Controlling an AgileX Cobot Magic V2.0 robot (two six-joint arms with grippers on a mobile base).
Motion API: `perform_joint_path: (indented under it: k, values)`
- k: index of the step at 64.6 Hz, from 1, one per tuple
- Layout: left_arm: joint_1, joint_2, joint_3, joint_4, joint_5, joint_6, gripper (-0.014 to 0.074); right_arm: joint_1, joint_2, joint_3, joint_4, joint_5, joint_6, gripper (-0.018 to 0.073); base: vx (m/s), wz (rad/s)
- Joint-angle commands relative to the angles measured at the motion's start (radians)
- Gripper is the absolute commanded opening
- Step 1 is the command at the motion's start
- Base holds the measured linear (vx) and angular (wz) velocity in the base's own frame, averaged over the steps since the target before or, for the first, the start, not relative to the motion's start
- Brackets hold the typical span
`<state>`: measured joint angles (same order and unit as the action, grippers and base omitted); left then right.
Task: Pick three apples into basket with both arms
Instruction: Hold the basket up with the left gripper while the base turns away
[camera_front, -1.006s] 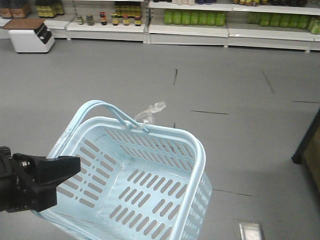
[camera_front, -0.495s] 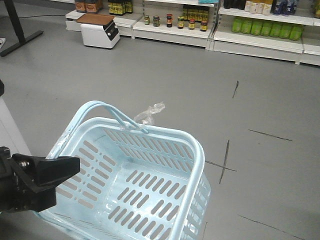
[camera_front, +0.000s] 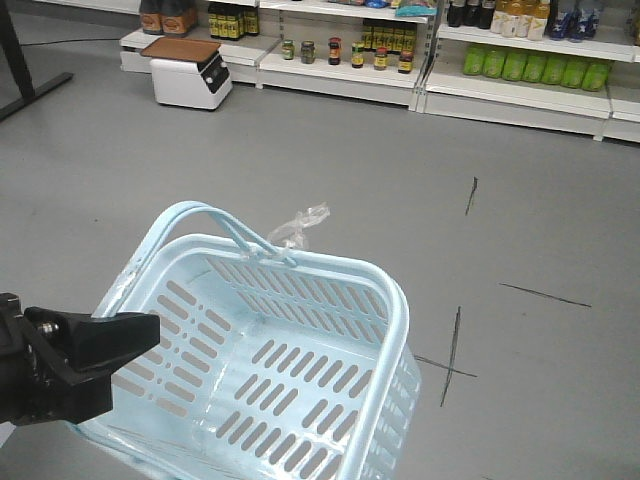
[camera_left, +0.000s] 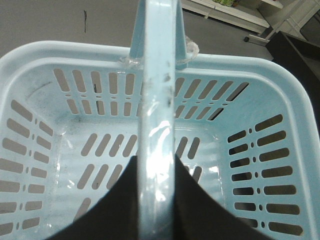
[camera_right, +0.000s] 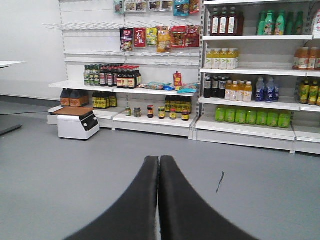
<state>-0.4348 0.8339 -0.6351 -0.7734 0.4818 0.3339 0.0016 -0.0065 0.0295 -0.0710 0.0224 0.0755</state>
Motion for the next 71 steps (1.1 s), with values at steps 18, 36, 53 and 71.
perform_joint_path:
  k: [18, 36, 53, 71]
  values:
    - [-0.002, -0.015, -0.034, -0.045, -0.060, -0.010, -0.0008, 0.000, 0.018, 0.004, -0.002, -0.071, -0.009, -0.0009, 0.28, -0.30]
    - [-0.002, -0.015, -0.034, -0.045, -0.060, -0.010, -0.0008, 0.000, 0.018, 0.004, -0.002, -0.071, -0.009, -0.0009, 0.28, -0.34]
    - [-0.002, -0.015, -0.034, -0.045, -0.061, -0.010, -0.0008, 0.000, 0.018, 0.004, -0.002, -0.071, -0.009, -0.0009, 0.26, -0.31]
    - [-0.002, -0.015, -0.034, -0.045, -0.061, -0.010, -0.0008, 0.000, 0.018, 0.004, -0.002, -0.071, -0.009, -0.0009, 0.24, -0.27]
